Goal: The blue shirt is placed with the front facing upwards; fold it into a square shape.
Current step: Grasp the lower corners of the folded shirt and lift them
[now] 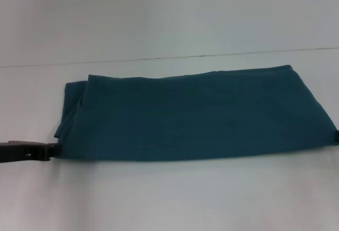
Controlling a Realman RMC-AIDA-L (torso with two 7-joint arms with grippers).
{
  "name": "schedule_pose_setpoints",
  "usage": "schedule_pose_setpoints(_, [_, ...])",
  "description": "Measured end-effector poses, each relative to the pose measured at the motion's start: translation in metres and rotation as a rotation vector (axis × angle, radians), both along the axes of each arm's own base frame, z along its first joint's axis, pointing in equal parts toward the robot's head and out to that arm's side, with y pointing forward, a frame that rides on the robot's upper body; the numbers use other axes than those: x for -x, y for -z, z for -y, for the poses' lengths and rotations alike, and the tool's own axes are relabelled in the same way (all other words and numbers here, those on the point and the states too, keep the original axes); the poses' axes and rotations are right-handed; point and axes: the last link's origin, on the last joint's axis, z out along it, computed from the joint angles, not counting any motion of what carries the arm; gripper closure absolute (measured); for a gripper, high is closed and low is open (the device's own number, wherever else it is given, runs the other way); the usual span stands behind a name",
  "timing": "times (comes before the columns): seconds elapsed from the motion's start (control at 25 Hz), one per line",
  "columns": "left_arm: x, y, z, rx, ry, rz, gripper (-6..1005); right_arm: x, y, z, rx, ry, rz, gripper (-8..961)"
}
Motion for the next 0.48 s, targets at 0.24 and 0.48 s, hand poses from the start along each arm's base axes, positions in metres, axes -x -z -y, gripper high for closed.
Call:
schedule_pose_setpoints(0.24, [0.0072,-0.0014,0.0056,-0.003,-0.016,-0.001,997,-0.0043,0.0001,0.0067,-0.001,0.012,-0.009,909])
schedule_pose_setpoints(0.48, [0.0080,-0.0017,0.0062,-0.002,-0.016,-0.003,998,-0.0043,0.0024,0.0079,0.001,0.009,-0.011,900])
